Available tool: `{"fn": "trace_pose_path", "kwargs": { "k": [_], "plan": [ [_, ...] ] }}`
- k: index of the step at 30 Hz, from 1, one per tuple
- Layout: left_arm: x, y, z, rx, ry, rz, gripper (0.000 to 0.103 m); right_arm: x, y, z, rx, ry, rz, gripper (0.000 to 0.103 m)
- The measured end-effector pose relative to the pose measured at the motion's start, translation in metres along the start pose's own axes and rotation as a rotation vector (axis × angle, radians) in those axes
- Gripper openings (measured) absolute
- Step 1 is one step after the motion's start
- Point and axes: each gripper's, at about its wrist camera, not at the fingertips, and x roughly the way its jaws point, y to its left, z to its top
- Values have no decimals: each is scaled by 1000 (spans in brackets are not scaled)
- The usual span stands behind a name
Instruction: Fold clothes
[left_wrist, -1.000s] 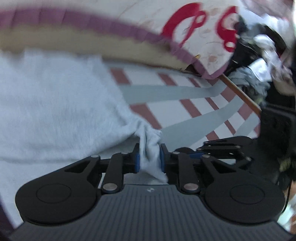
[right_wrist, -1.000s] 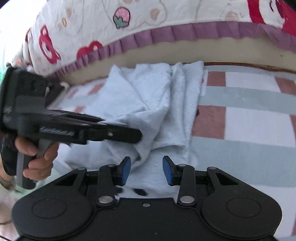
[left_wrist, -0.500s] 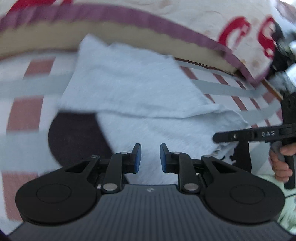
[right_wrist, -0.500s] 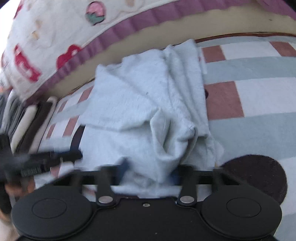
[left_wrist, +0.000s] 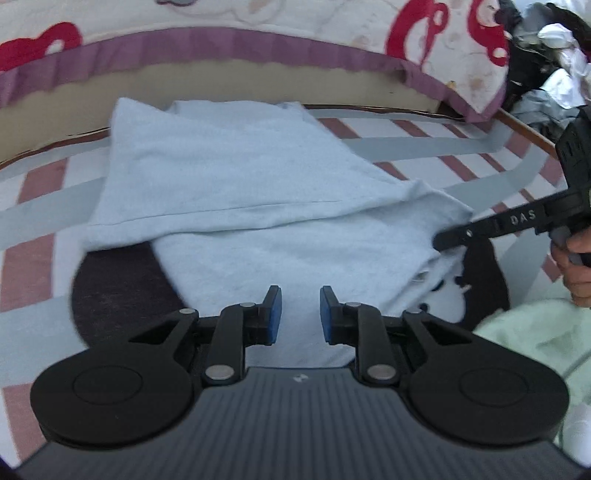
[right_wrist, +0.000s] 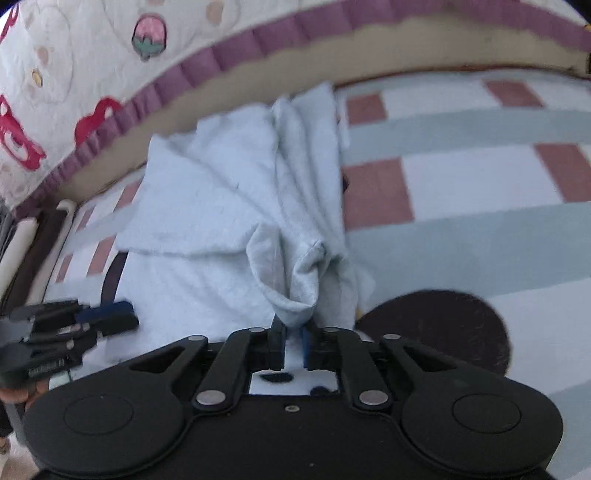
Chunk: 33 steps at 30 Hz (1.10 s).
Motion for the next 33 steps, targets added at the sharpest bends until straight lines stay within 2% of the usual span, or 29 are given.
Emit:
{"fn": "trace_pose_path", "kwargs": {
  "k": [3, 4, 6, 8, 9, 10, 14, 15, 16, 17, 20, 21, 23, 29, 33],
  "plan": [
    [5, -2, -2, 10, 18, -11, 23, -9, 11, -3, -131, -17, -111, 31],
    [6, -2, -2, 12, 26, -12, 23, -14, 12, -4, -152, -26, -132, 32],
    [8, -2, -5, 7, 37, -20, 23, -25, 12, -5, -162, -48, -154, 32],
    [9, -2, -5, 9, 47, -31, 23, -33, 9, -2, -127, -81, -128, 33],
    [10, -3, -4, 13, 50, -35, 24, -36, 8, -1, -120, -99, -110, 36],
    [11, -2, -4, 13, 51, -42, 24, -34, 10, -2, -135, -105, -116, 39],
    [13, 0, -6, -13, 52, -69, 27, -14, 20, -5, -237, -86, -165, 40],
    [13, 0, -6, -9, 54, -71, 27, -2, 23, -6, -274, -45, -176, 37],
    [12, 1, -6, -5, 57, -73, 27, 2, 20, -3, -247, -31, -146, 8],
    [12, 1, -6, -6, 61, -72, 27, 5, 16, 0, -213, -21, -111, 7],
    [8, 4, -7, -8, 92, -76, 27, -24, 0, 9, 12, -67, -1, 6],
    [7, 5, -6, 2, 117, -85, 27, -28, -3, 10, 34, -44, -19, 5],
    [5, 8, -7, 19, 147, -110, 27, -25, -6, 14, 1, 19, -95, 4],
    [4, 20, -7, -23, 173, -158, 27, -6, 1, 10, -34, 78, -132, 4],
    [3, 30, -7, -79, 184, -179, 27, -36, -12, 22, 97, 21, -38, 4]
  ]
}}
